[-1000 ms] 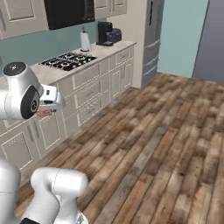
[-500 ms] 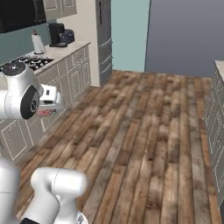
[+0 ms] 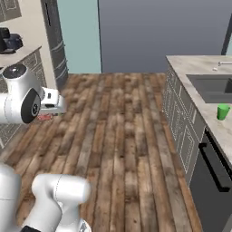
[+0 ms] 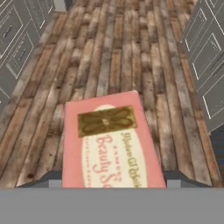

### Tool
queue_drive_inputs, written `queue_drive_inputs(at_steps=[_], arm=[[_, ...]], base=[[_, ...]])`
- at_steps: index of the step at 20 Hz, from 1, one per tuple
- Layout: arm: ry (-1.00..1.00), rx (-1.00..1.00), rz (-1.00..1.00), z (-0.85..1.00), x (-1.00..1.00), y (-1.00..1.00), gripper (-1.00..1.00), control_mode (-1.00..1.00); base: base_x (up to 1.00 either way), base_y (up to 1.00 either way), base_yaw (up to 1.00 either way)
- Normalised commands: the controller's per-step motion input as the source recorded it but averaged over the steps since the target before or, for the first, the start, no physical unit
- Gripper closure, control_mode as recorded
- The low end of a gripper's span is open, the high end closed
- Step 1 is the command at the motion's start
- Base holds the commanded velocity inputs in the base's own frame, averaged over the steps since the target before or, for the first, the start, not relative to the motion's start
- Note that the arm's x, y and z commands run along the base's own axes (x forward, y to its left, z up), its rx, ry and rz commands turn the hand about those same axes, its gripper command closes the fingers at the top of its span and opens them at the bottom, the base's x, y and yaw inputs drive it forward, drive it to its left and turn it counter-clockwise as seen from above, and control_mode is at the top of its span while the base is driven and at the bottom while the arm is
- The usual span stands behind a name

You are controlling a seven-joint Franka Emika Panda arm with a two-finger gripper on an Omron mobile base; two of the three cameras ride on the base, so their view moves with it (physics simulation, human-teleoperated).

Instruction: Open the cabinet. Pick the bar soap and place it next to the sink. Then close the cabinet.

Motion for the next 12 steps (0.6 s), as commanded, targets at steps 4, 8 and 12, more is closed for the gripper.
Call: queue_drive_inputs(at_steps=[4,8,12], arm=[[0.0,0.0,0.0,0.0,0.0,0.0,1.0,1.0],[0.0,0.0,0.0,0.0,0.0,0.0,1.0,1.0],[0.0,0.0,0.0,0.0,0.0,0.0,1.0,1.0]], base=[[0.0,-0.23,-0.48],[0.22,-0.09,-0.49],[0.54,-0.01,-0.5]])
